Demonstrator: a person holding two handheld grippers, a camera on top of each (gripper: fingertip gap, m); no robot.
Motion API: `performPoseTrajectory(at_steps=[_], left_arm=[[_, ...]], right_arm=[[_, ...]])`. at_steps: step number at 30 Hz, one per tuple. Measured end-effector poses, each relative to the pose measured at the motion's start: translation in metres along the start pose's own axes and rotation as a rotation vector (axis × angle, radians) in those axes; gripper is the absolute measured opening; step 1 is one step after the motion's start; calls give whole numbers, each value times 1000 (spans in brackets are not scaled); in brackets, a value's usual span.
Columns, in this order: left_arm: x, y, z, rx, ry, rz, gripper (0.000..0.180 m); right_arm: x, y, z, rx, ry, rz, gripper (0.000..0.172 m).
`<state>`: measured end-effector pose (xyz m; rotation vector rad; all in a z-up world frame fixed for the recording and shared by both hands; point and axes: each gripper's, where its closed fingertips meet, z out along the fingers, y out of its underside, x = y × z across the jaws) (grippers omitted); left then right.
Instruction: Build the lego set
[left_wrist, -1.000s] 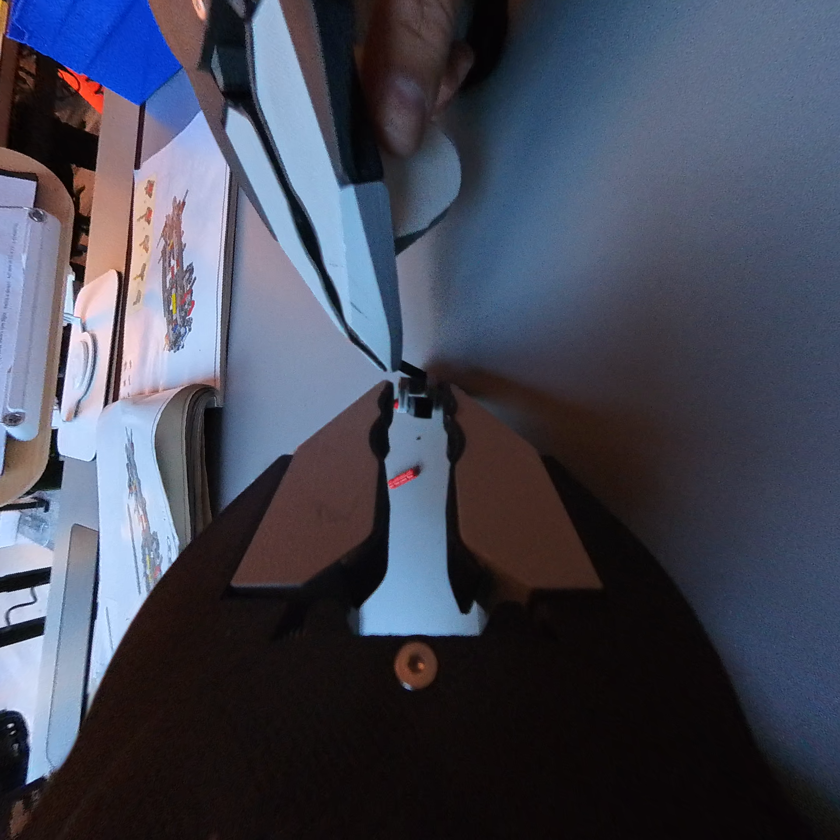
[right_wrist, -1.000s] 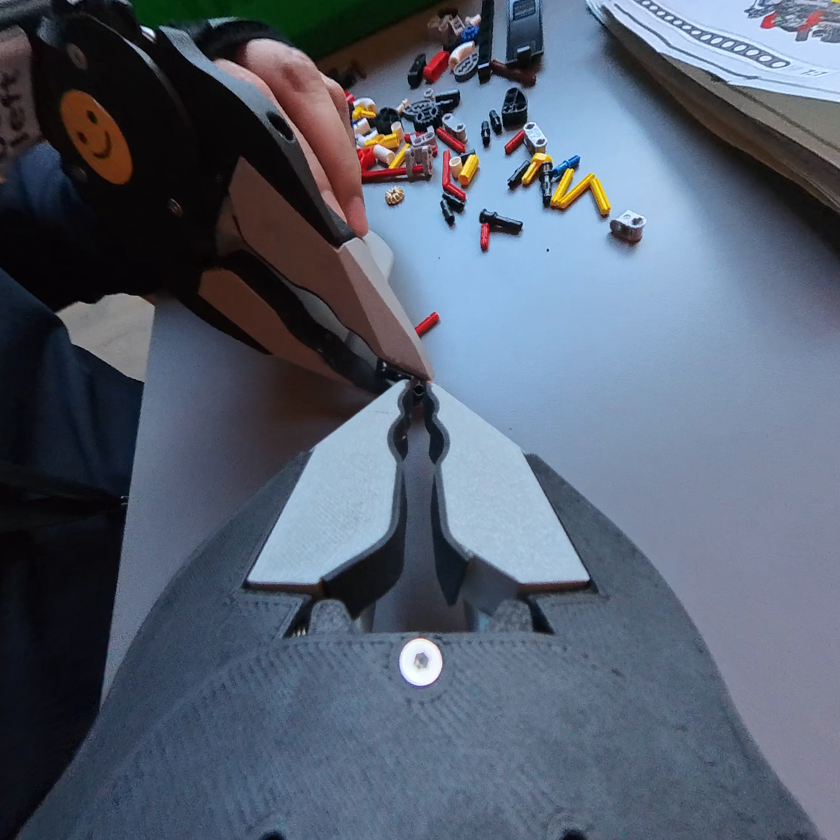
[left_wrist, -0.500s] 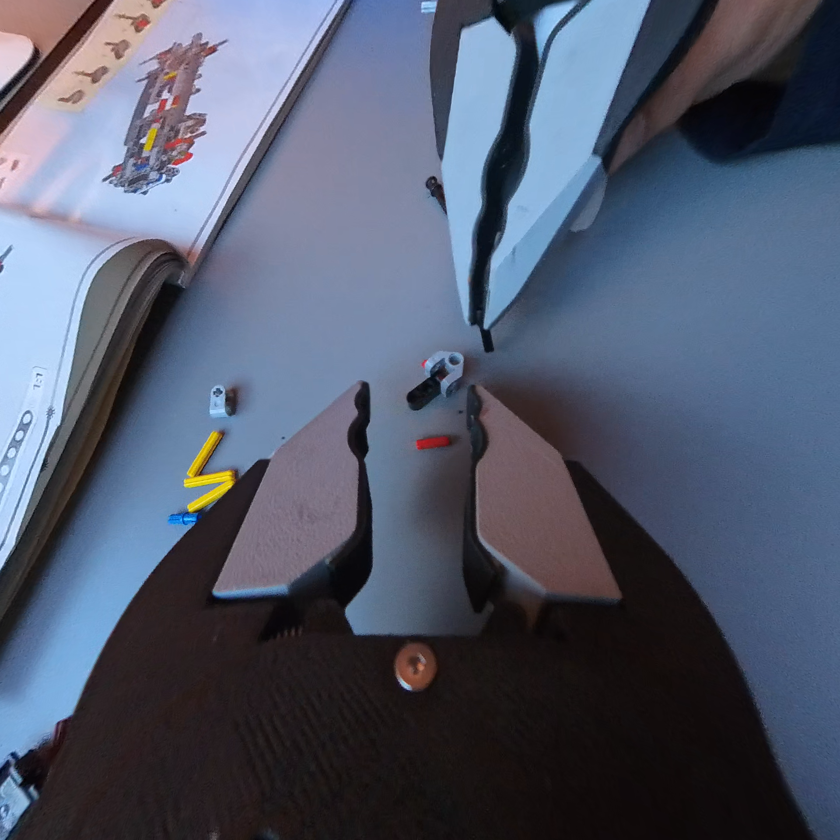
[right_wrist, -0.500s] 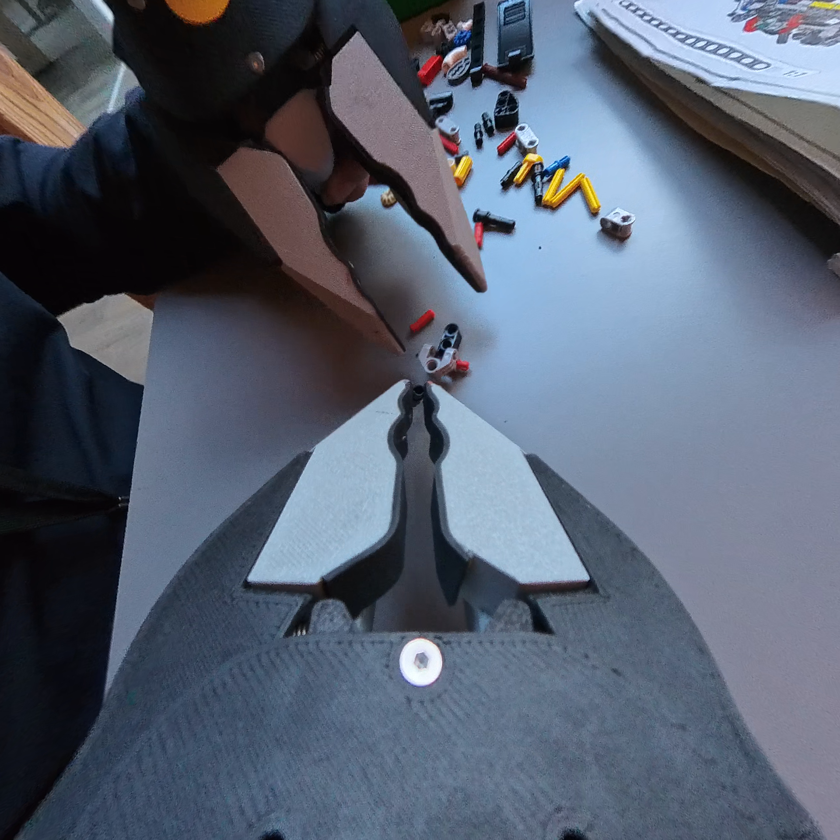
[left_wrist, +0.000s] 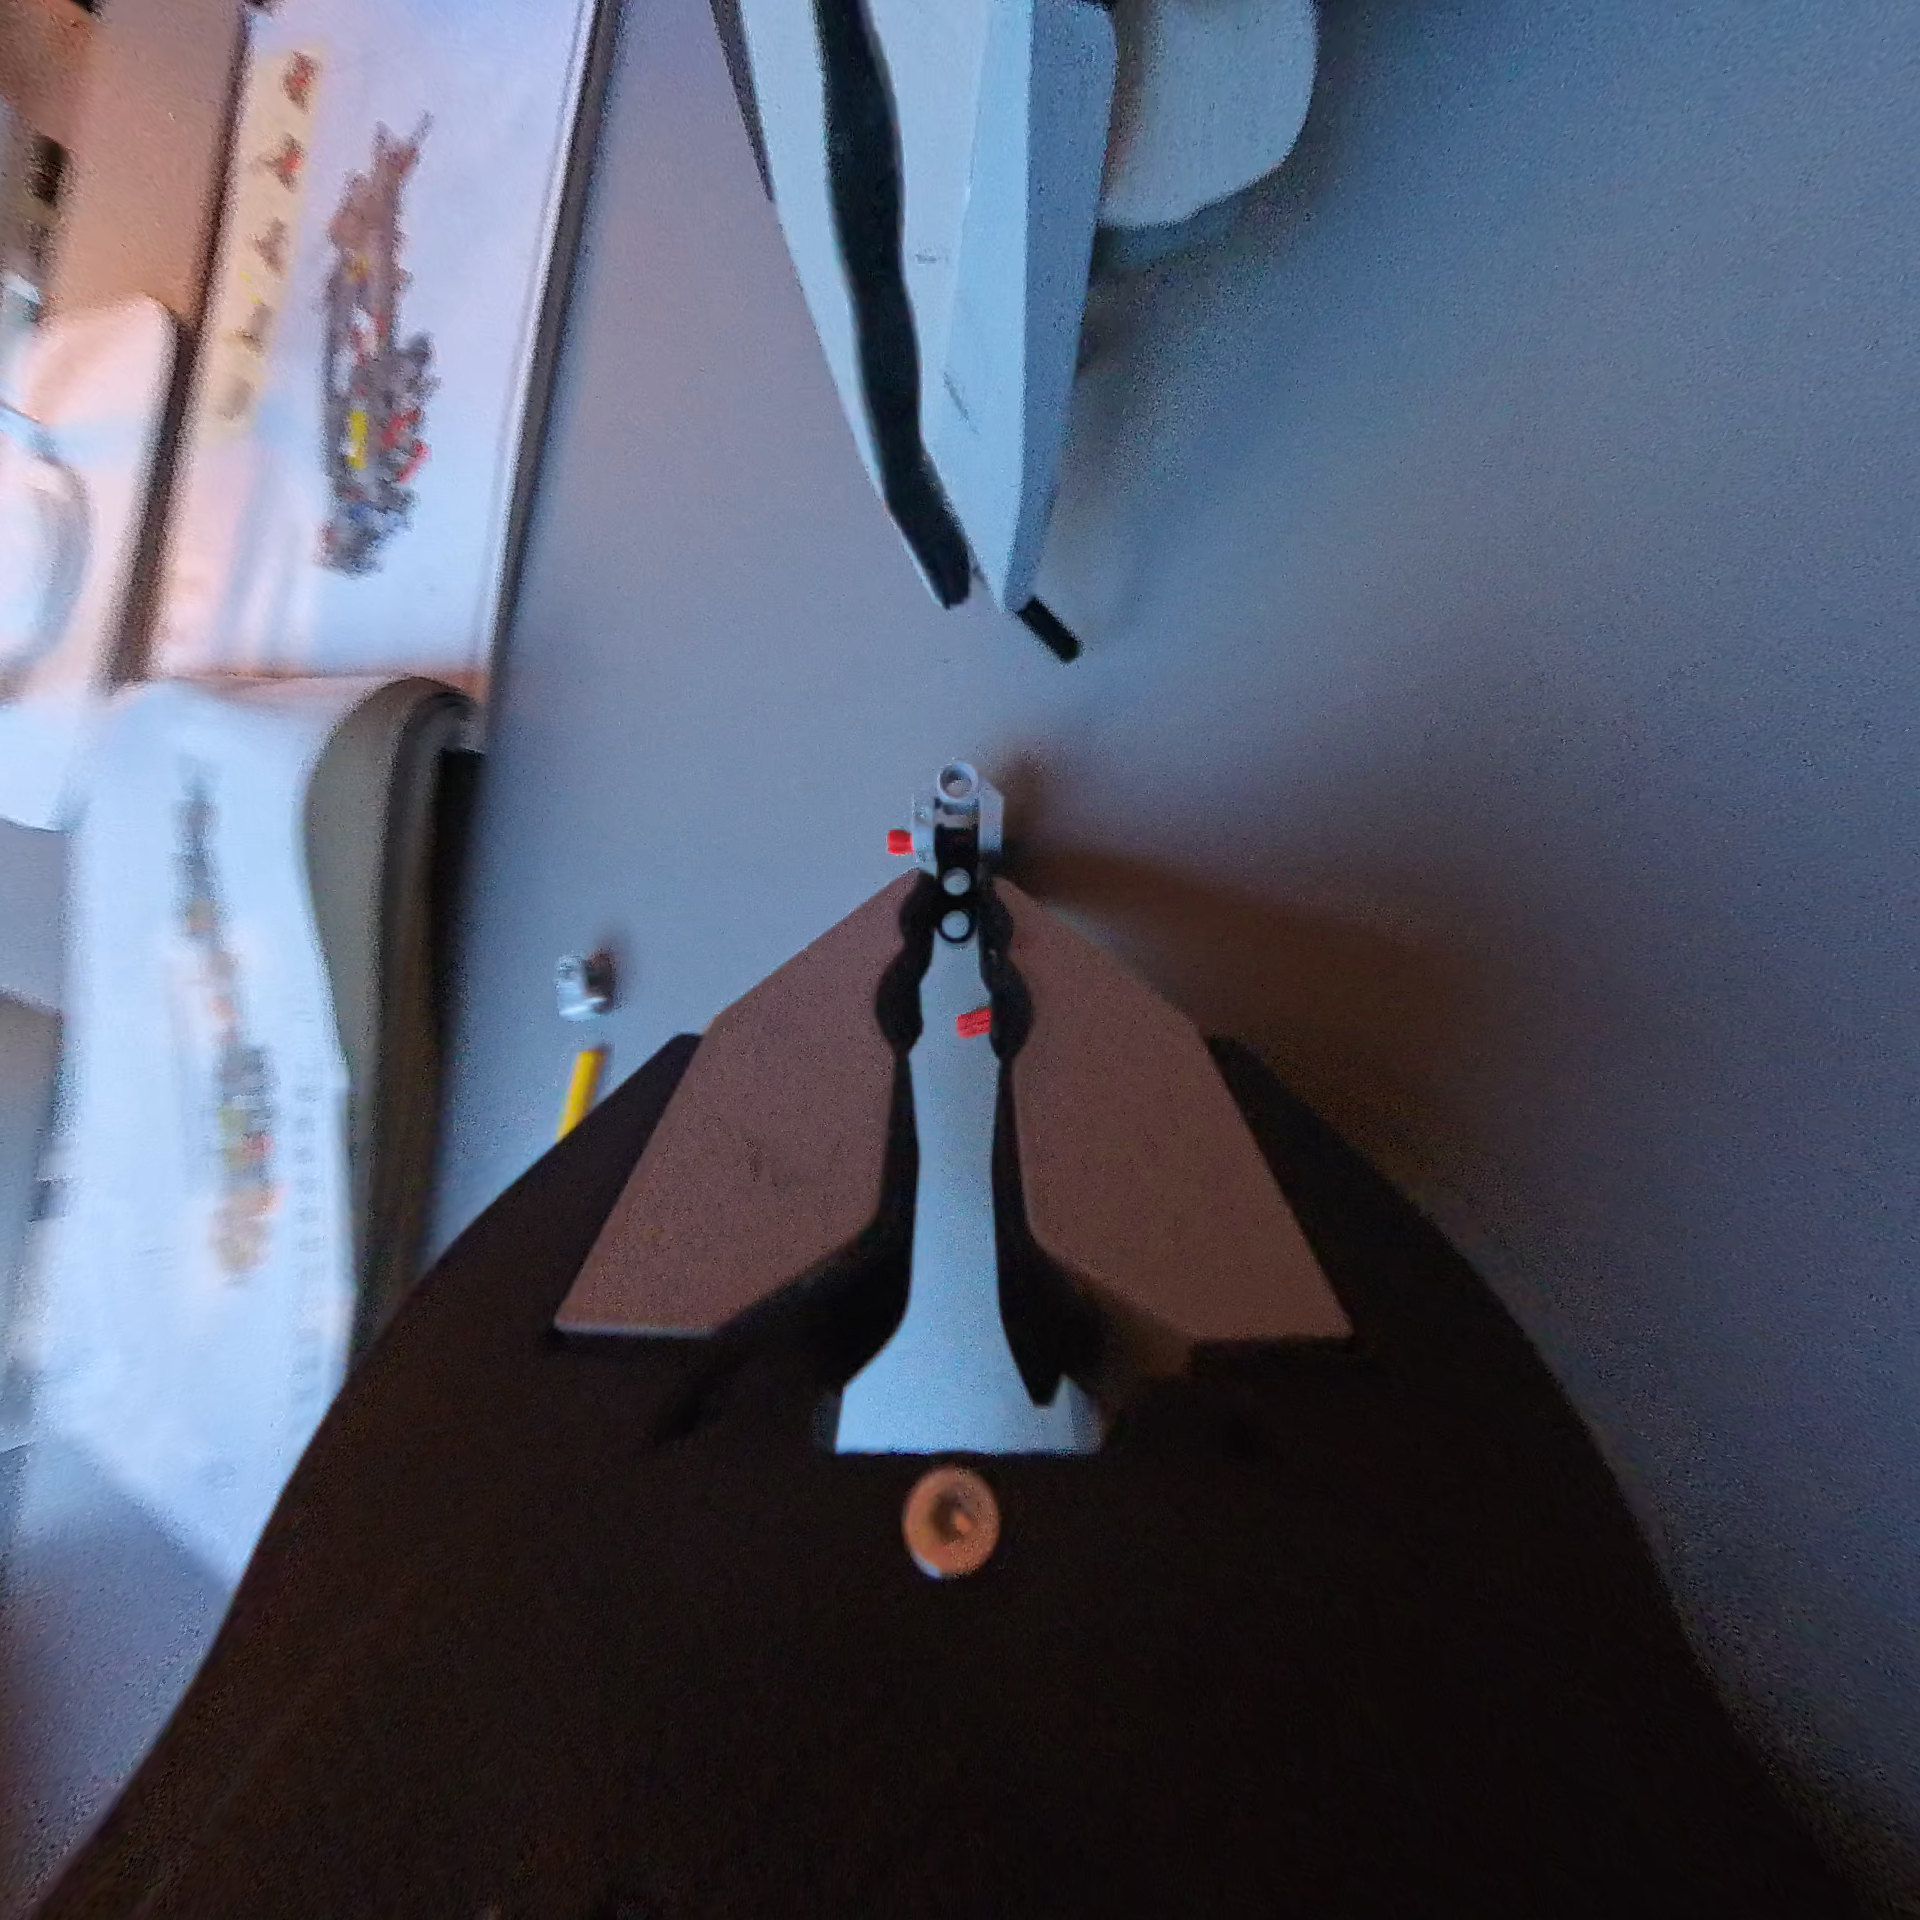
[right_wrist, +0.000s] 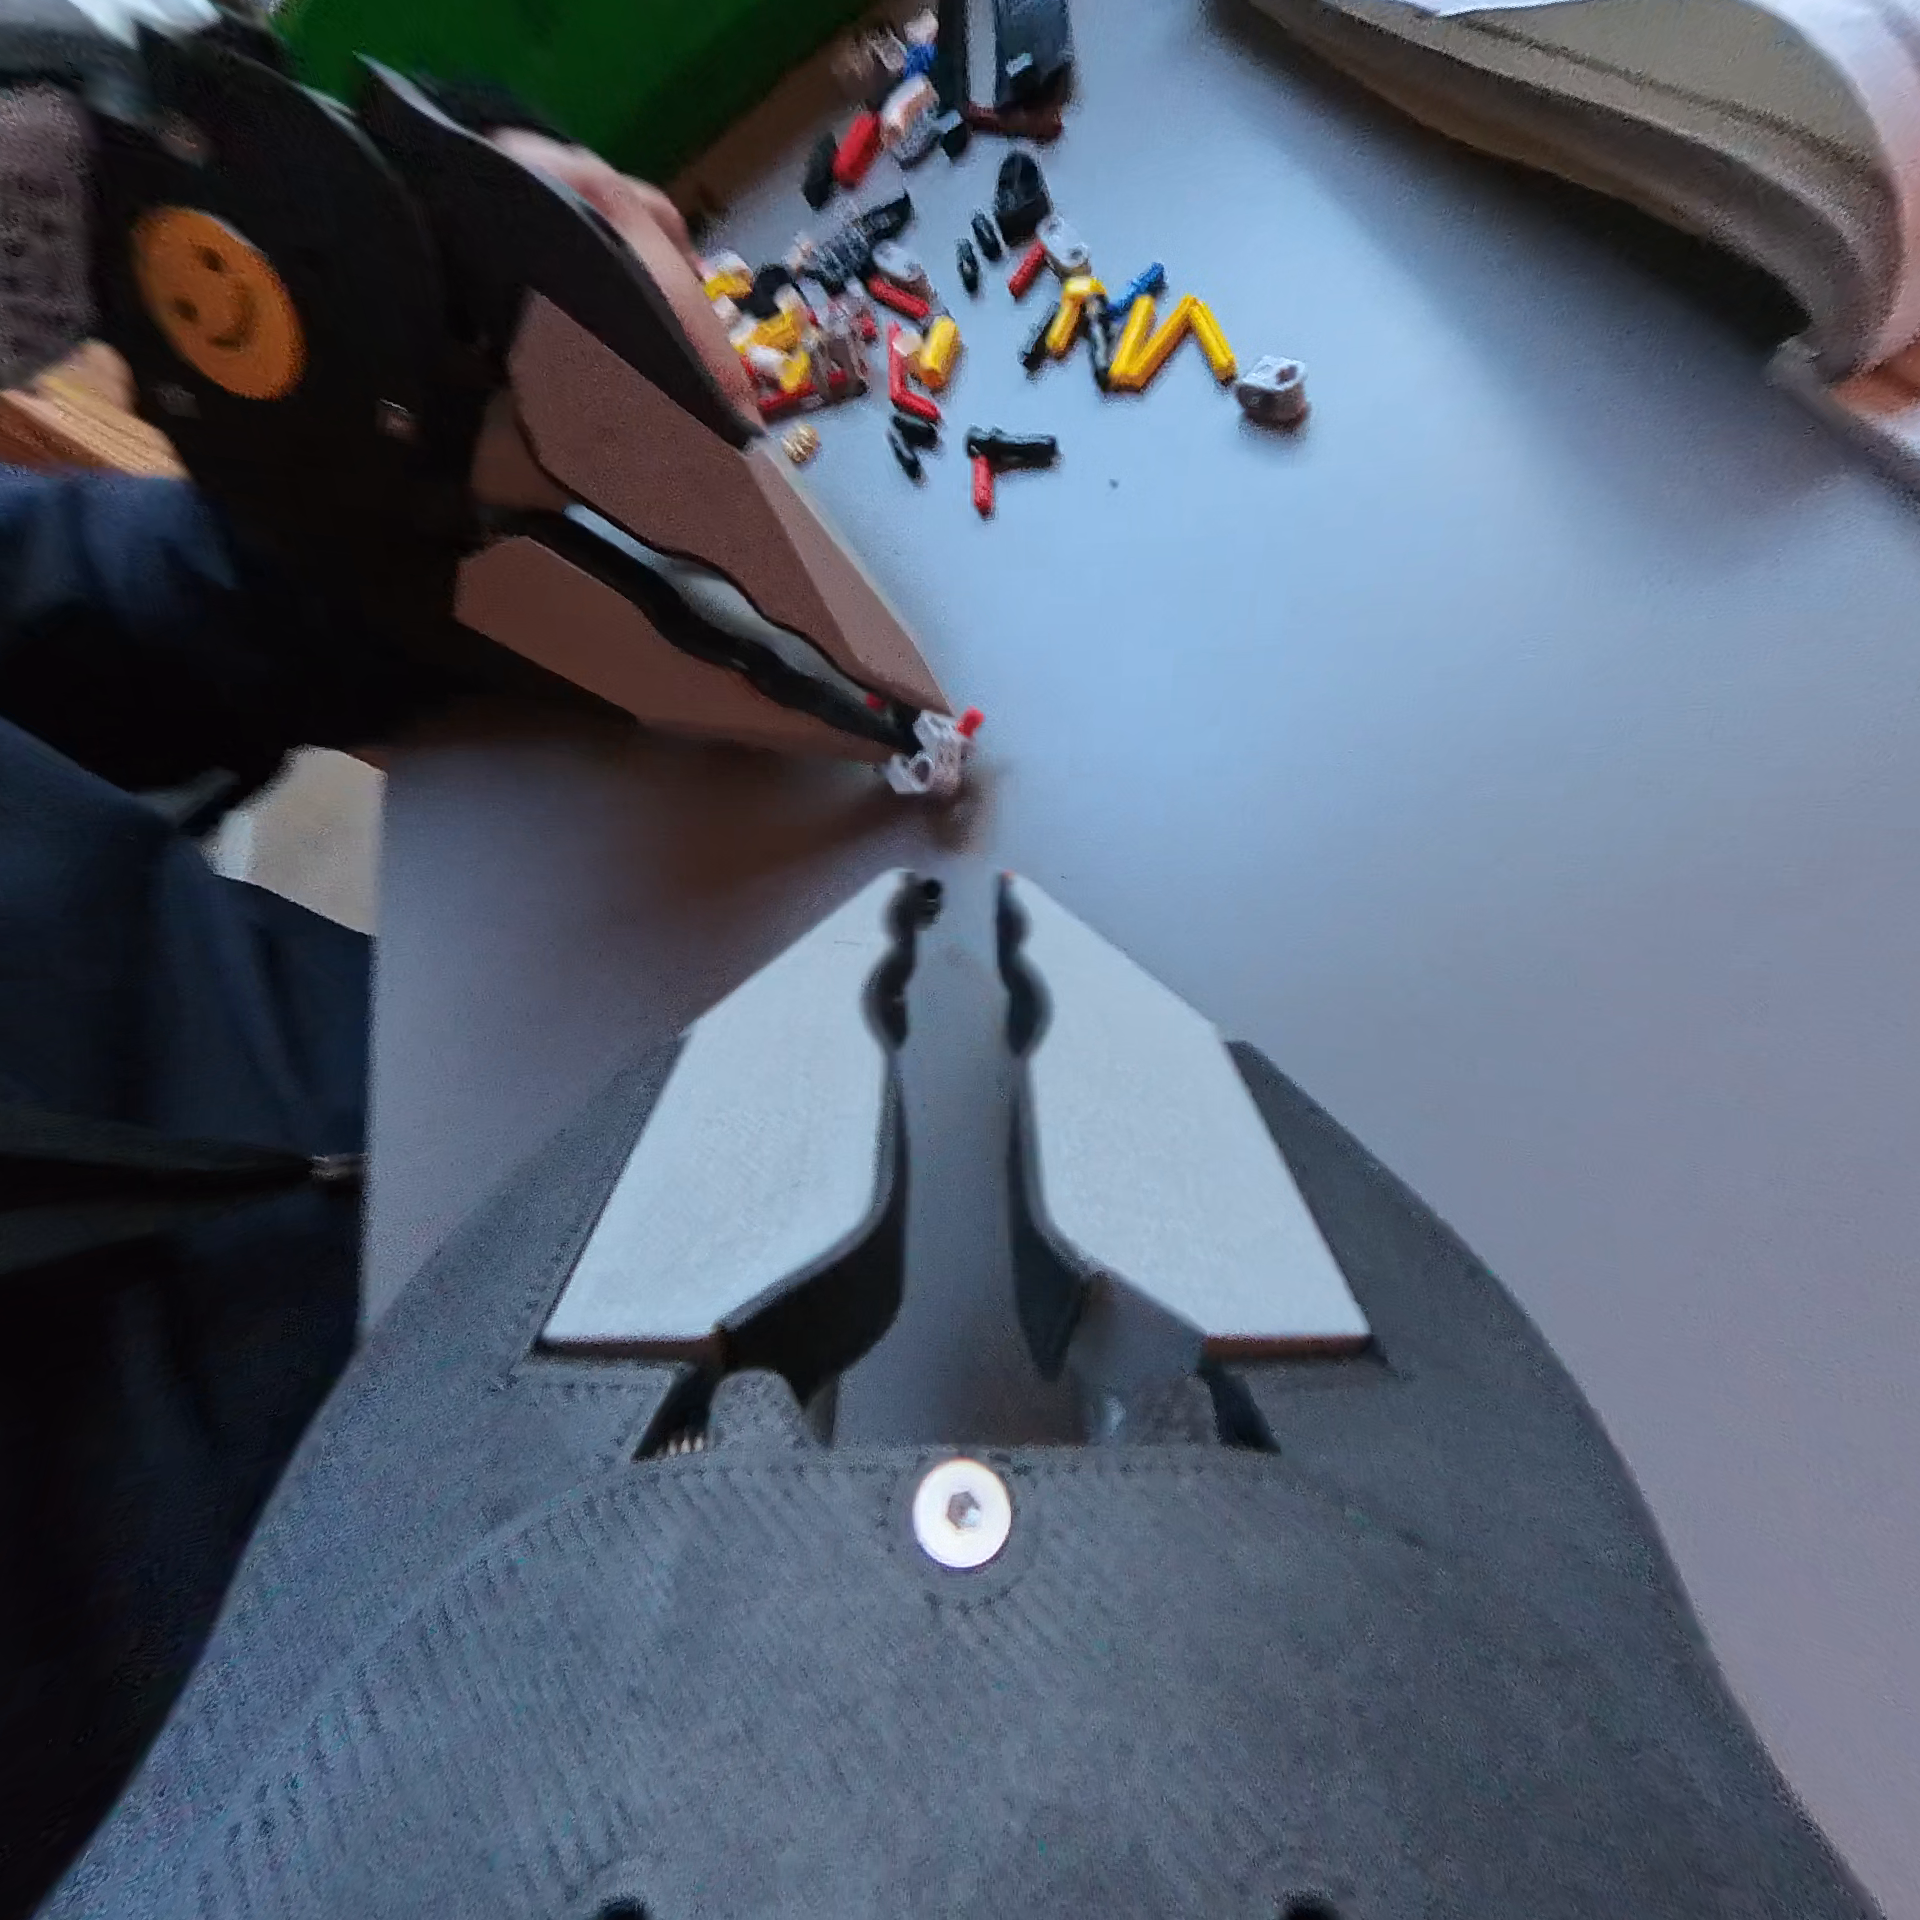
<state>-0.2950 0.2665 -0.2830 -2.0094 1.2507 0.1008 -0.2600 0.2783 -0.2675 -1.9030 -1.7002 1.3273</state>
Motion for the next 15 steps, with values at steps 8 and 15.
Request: performPoseTrajectory(at_steps=[8,15], left_arm=[[-4,-4,3,-116,-244,319,6],[-8,-9,3,-136,-293,305,6]], right_arm=[[6,8,-3,-107,231,-339,23],[-6,-19,9,20,324,-449,15]])
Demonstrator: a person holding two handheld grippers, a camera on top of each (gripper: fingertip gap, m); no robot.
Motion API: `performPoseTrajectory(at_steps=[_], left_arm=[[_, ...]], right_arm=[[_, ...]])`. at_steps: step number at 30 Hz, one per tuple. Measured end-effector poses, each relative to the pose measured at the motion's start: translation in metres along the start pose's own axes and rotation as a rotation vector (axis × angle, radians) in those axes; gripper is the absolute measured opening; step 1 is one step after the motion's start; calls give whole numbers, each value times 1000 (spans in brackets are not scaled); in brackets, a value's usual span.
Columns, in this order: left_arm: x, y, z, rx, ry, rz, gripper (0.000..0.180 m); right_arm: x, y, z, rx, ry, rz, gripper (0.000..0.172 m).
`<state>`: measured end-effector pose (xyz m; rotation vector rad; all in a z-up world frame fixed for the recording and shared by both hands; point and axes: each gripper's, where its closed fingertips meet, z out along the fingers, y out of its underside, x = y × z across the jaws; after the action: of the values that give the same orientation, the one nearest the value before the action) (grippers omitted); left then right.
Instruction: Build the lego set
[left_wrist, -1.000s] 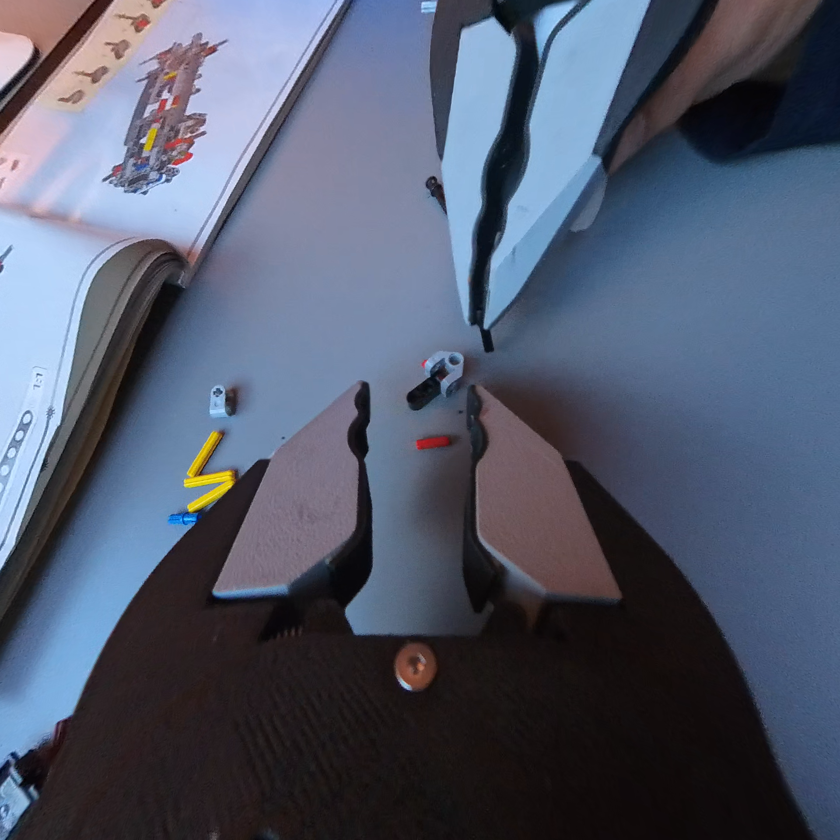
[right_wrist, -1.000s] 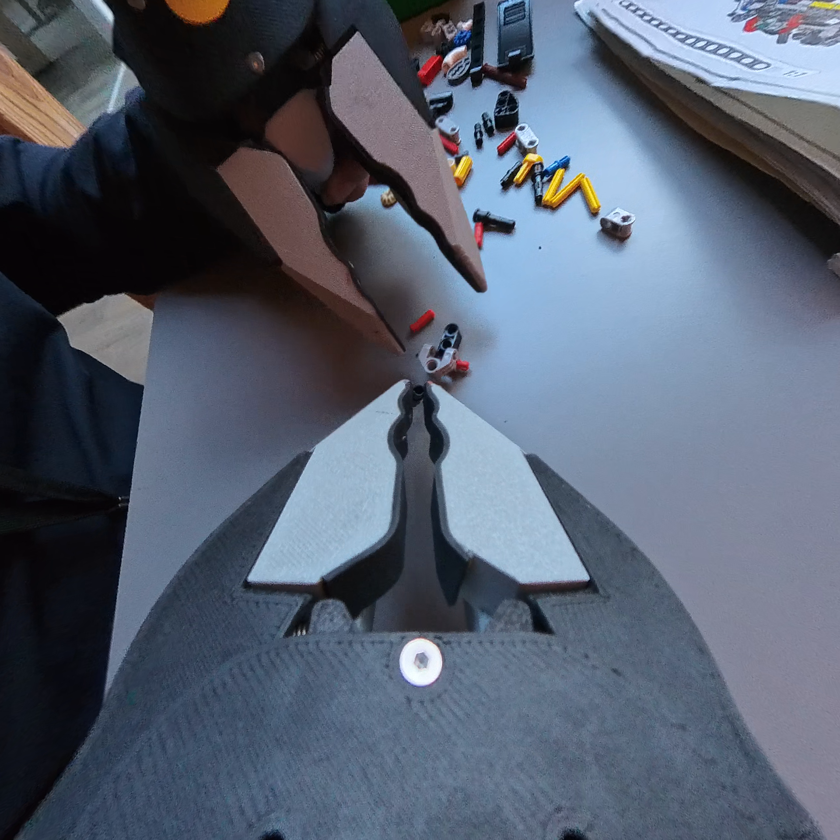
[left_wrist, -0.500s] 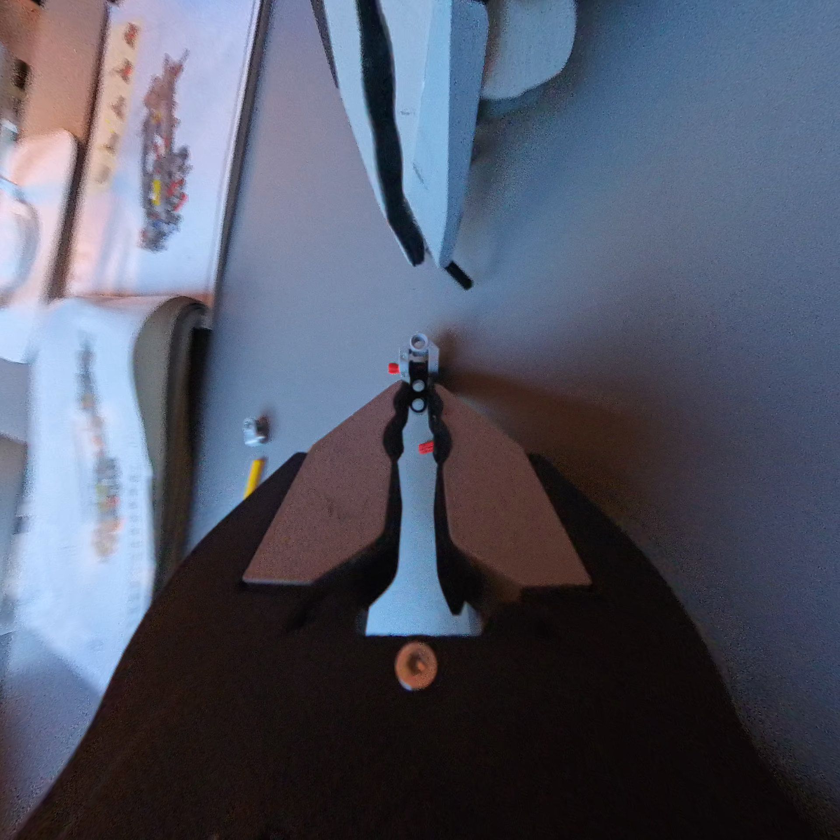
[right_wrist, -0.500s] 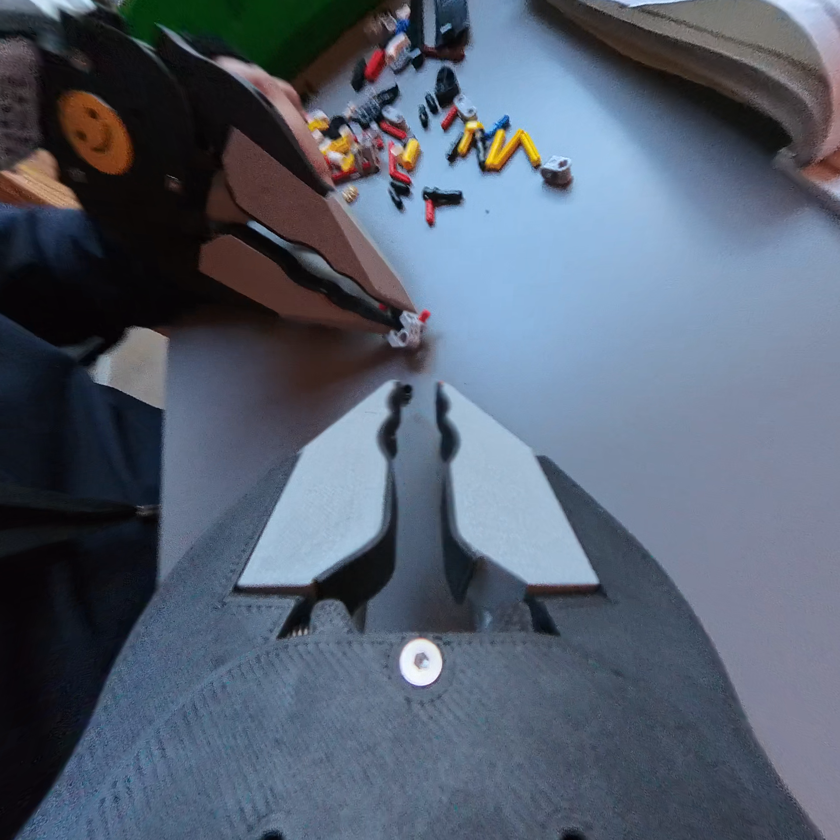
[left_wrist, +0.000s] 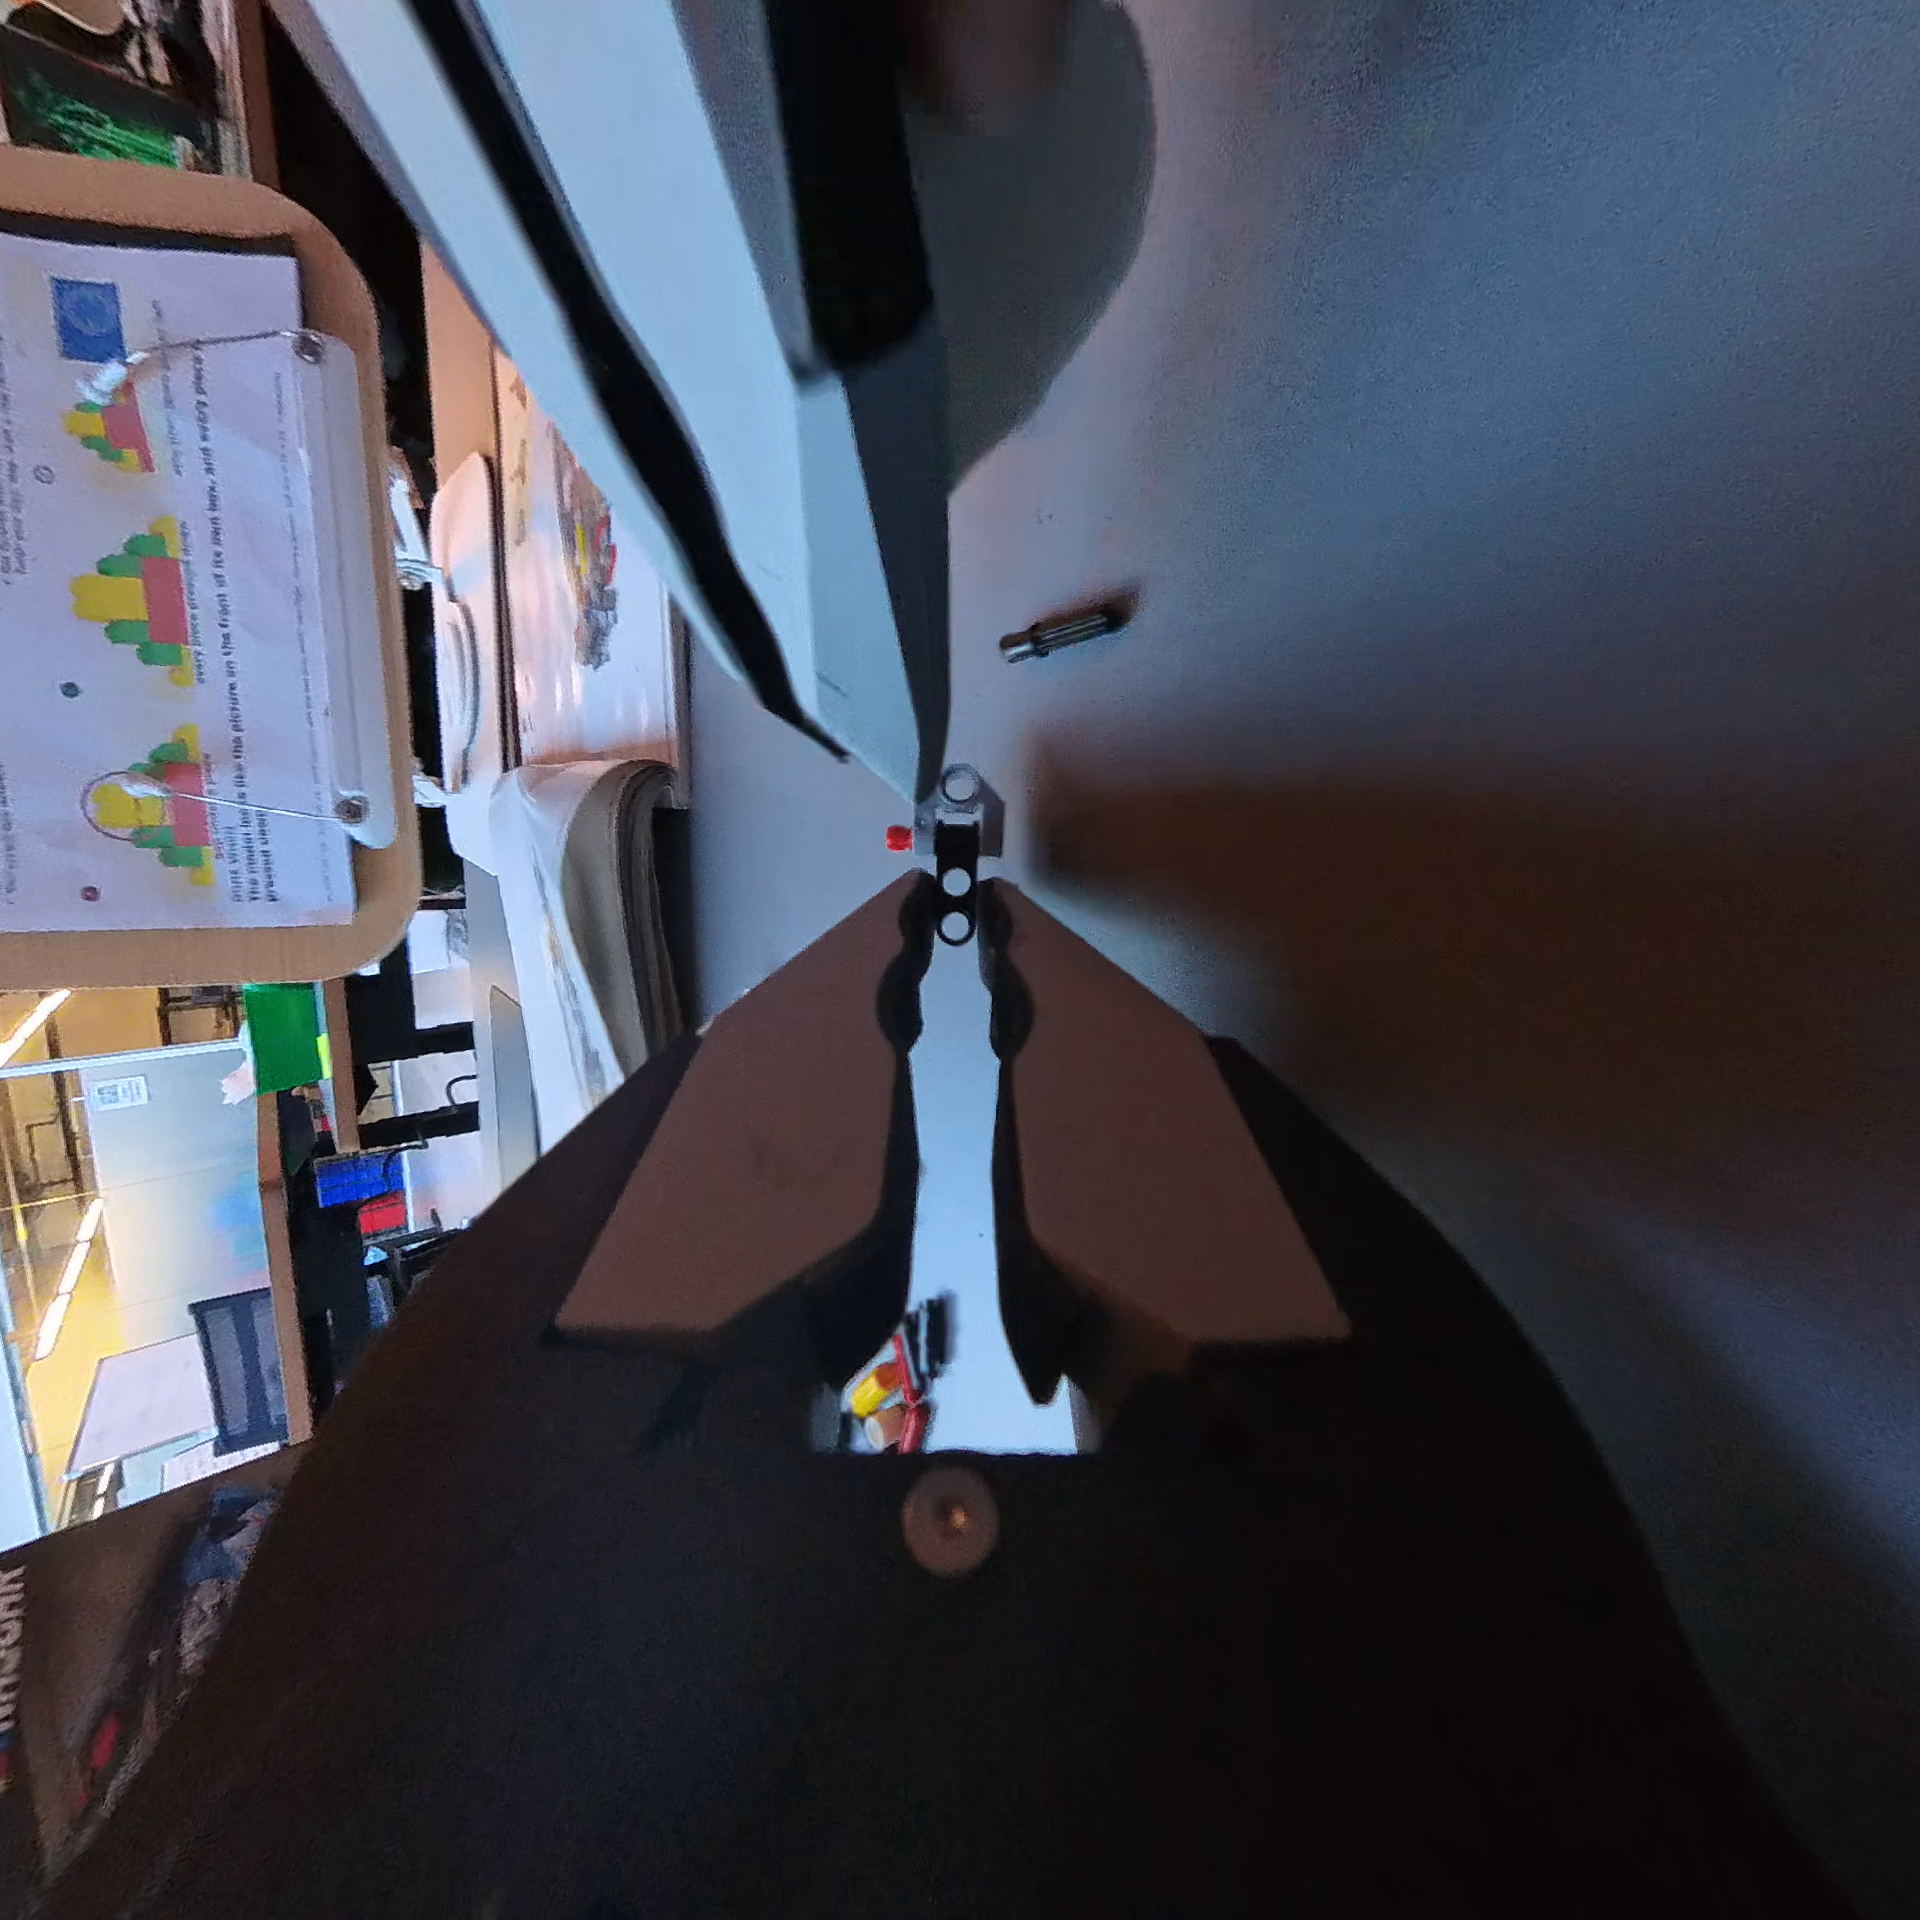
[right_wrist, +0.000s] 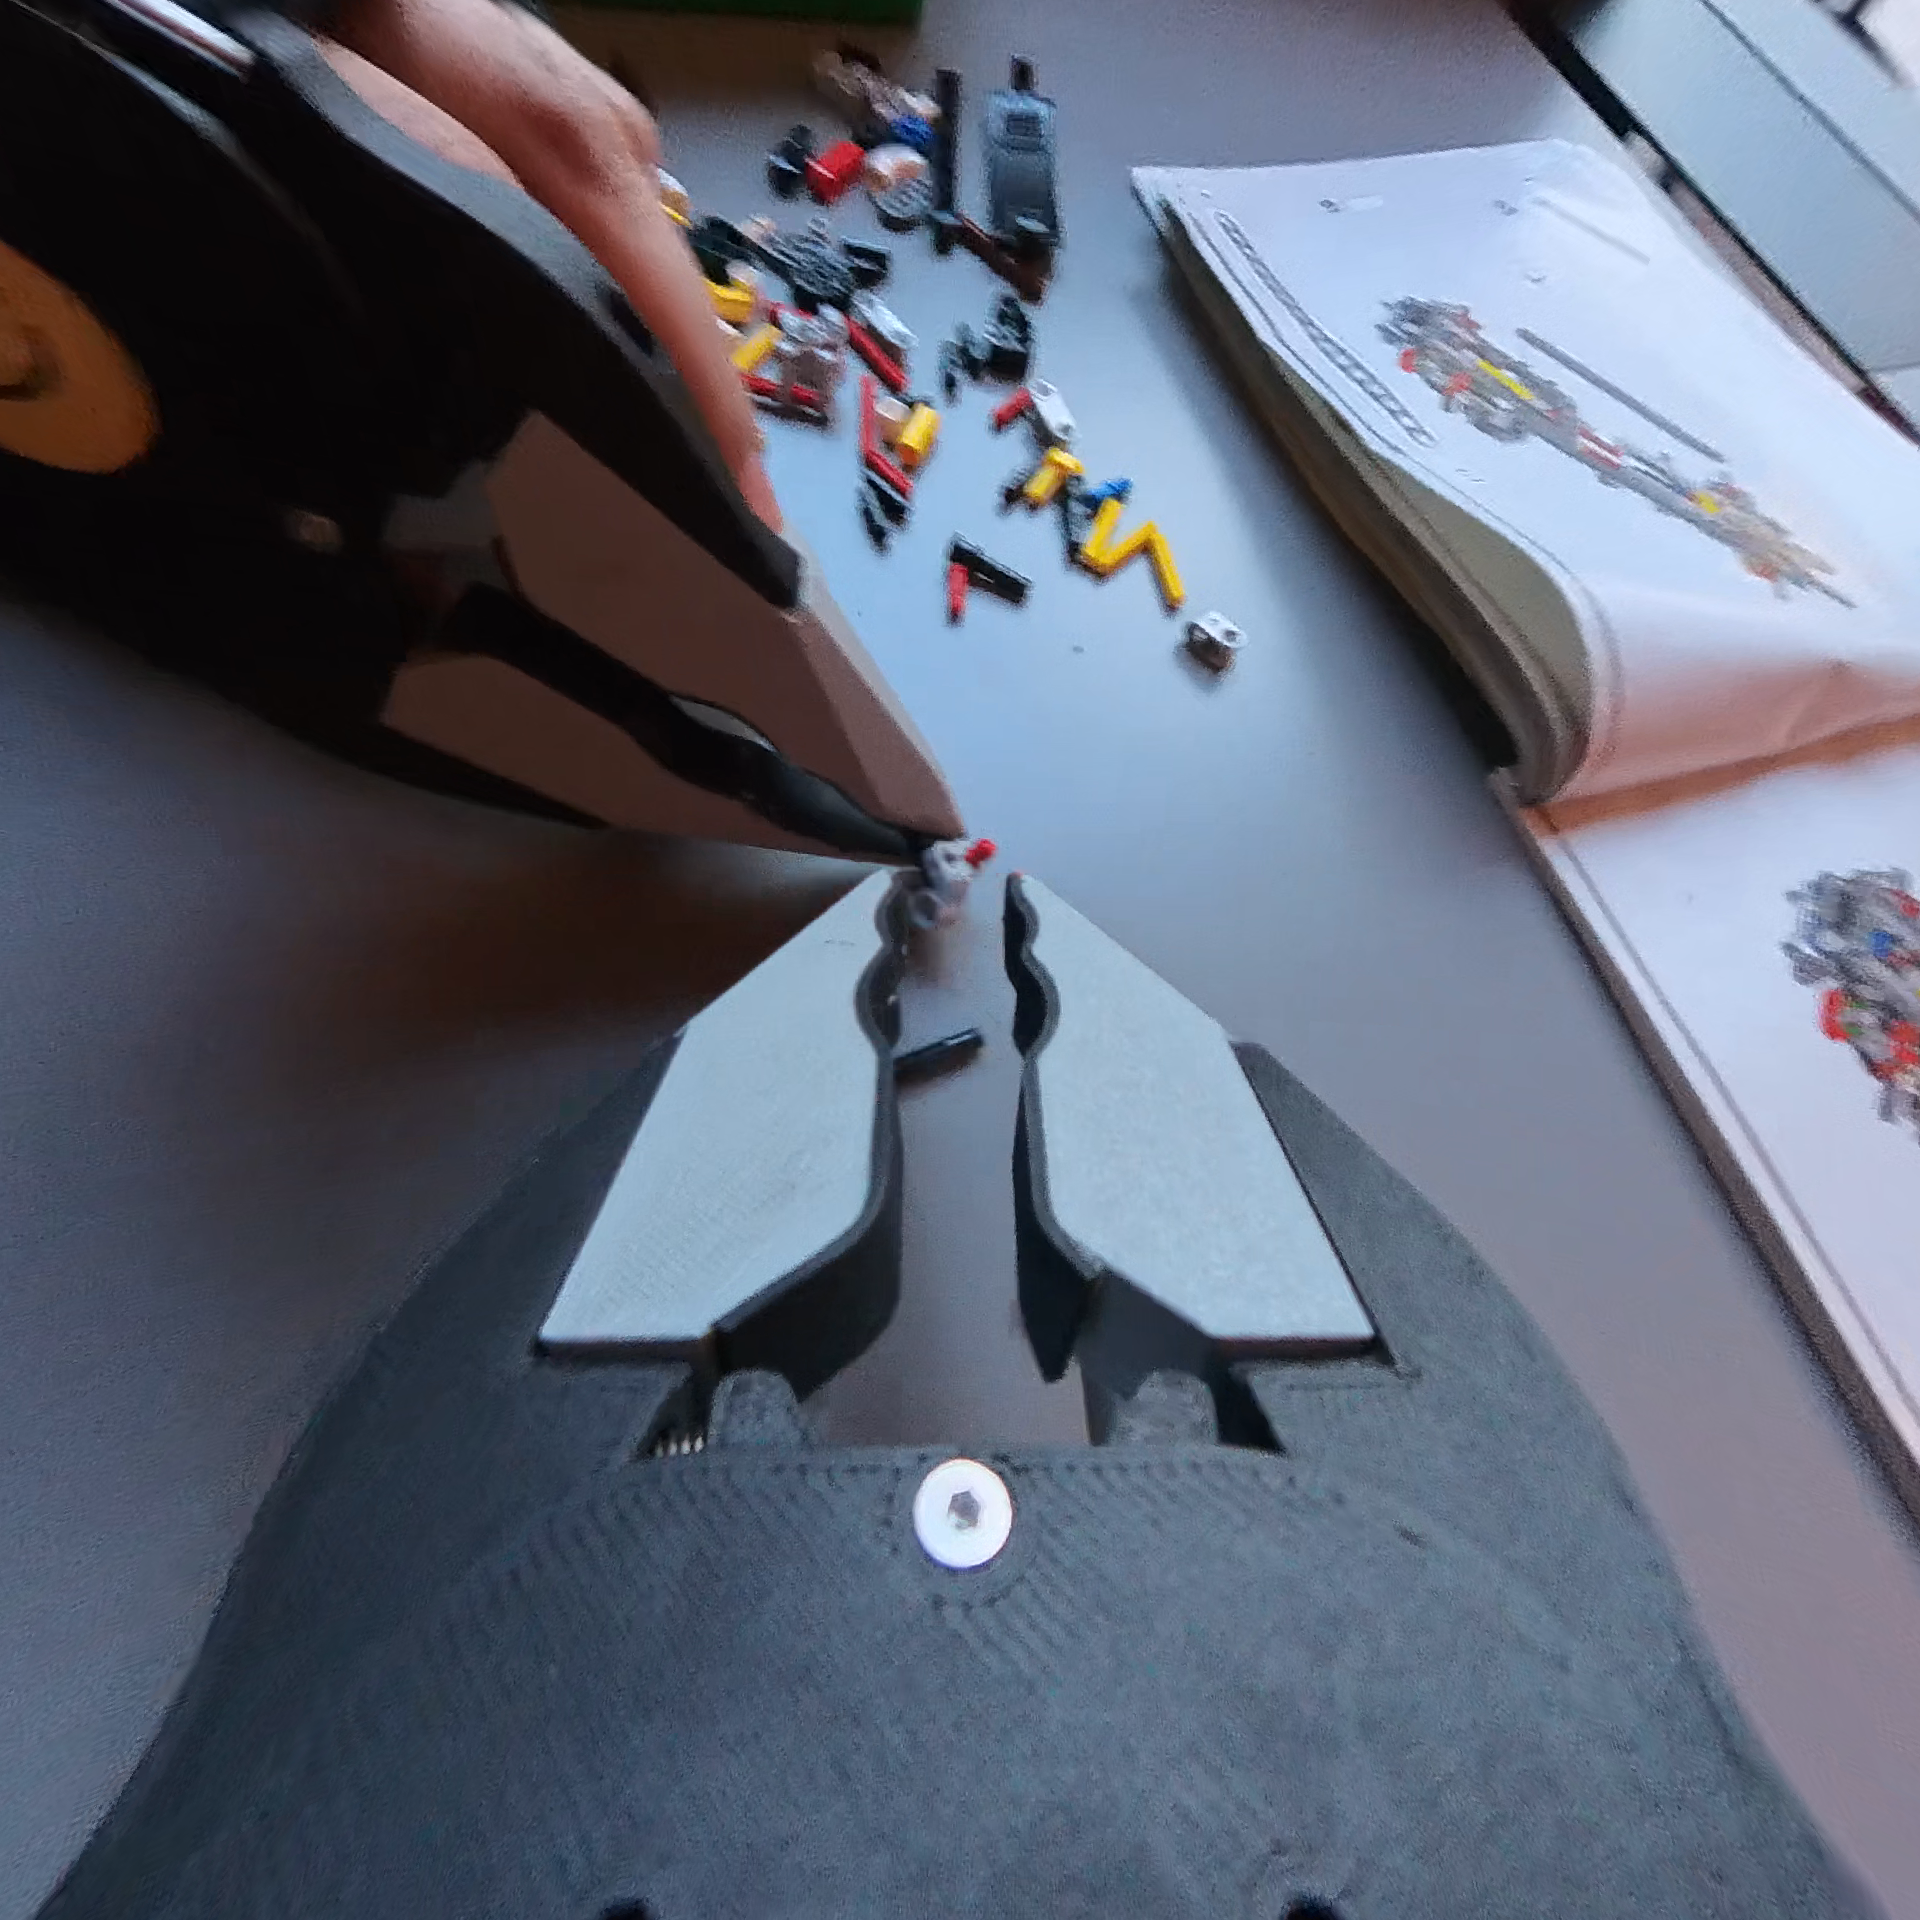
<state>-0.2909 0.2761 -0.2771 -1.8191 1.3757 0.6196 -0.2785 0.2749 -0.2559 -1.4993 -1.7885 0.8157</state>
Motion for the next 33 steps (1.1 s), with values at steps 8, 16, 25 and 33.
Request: performPoseTrajectory(at_steps=[8,16,25,33], left_arm=[[-11,-2,-8,-8,-88,16,6],[9,-12,-10,68,-1,-31,6],[15,-14,-28,275,629,-674,38],[34,-26,-31,315,856,-661,38]], right_arm=[[-3,-2,10,30,-97,184,10],[-12,11,15,-38,-189,190,8],[-27,17,10,-25,-205,-185,9],[-38,17,8,11,-208,-365,8]])
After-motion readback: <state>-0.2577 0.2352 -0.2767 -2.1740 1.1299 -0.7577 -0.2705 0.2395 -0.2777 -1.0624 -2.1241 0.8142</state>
